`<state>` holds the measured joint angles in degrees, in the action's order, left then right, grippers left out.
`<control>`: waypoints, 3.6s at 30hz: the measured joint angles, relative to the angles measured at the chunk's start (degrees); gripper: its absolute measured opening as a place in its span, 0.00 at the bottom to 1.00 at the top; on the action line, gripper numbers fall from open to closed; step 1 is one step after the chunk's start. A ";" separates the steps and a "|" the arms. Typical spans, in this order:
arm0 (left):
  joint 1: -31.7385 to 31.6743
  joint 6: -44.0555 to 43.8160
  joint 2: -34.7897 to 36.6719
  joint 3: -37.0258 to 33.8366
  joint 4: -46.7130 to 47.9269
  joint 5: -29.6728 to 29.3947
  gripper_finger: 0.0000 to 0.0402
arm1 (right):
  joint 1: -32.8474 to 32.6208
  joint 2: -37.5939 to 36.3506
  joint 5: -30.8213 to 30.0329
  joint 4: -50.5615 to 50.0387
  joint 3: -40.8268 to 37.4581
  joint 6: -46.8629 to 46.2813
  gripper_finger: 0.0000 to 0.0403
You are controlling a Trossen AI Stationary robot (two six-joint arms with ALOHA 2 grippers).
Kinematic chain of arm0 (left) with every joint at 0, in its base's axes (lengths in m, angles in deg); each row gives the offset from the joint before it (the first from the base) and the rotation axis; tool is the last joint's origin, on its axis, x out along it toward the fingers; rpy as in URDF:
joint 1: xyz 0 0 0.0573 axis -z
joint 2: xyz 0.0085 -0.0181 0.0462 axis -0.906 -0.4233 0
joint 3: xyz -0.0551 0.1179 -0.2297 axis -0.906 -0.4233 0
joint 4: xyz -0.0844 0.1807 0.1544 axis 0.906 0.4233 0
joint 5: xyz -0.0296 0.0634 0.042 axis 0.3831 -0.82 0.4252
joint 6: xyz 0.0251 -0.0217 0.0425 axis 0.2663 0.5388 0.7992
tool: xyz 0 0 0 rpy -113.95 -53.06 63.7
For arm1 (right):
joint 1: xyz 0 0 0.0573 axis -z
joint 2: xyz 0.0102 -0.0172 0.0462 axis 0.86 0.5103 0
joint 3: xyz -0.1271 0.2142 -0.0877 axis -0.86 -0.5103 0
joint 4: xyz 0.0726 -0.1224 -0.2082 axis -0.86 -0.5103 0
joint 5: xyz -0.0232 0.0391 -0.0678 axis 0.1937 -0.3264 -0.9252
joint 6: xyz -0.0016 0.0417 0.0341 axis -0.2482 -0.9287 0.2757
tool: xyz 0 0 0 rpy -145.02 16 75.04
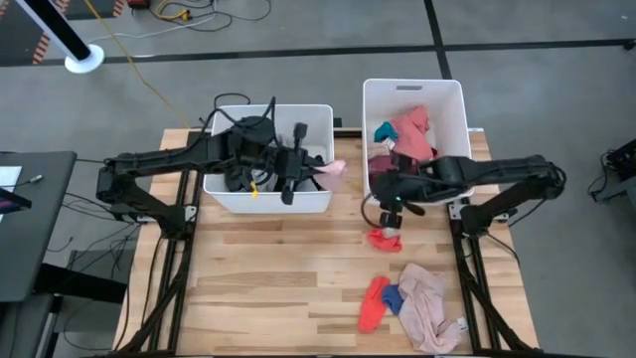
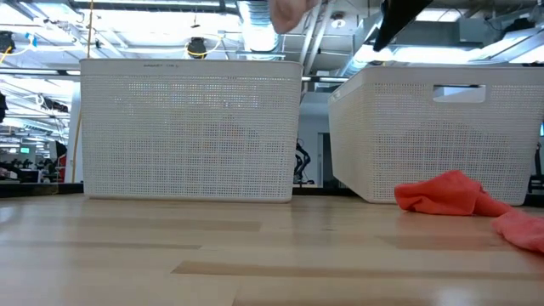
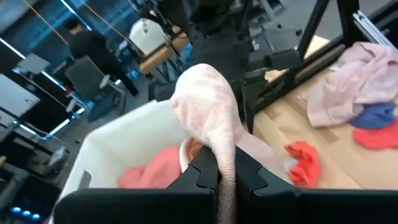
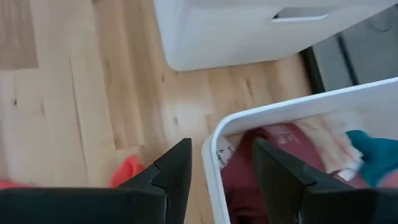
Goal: Sort clothes
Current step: Put the light pink sock into the right white laundry organizer, then put the pink sock into the right white laundry organizer
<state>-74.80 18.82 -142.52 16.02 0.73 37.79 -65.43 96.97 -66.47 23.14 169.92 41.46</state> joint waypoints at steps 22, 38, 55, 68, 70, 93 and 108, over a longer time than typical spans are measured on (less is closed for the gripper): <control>-0.55 3.79 0.02 -0.04 3.08 -3.73 0.00 | 3.58 11.39 9.15 11.34 -4.35 17.50 0.03; -2.05 1.84 -0.48 -0.09 -2.56 0.34 0.00 | 1.39 11.41 10.34 15.19 -4.75 14.94 0.34; -2.55 -1.66 -2.13 -0.09 -14.94 2.53 0.00 | -11.64 11.25 -10.08 -10.43 17.88 -3.64 0.76; -5.72 -4.61 -13.58 -0.07 -25.54 5.01 0.00 | -29.33 11.20 -13.59 -12.38 24.17 -14.52 0.75; -6.13 -4.63 -15.77 -0.06 -27.51 4.95 0.00 | -31.42 11.20 -13.75 -12.39 24.17 -16.34 0.75; -8.17 -15.22 -23.88 13.38 -2.99 8.41 0.58 | -40.85 11.79 -22.50 -12.71 22.25 -24.41 0.75; 4.33 -7.03 -14.54 13.40 1.52 12.17 0.60 | -47.46 13.17 -22.07 -18.62 22.18 -39.00 0.75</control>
<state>-70.47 11.79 -157.06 29.42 2.25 49.97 -112.90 110.14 -88.54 4.52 192.10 2.46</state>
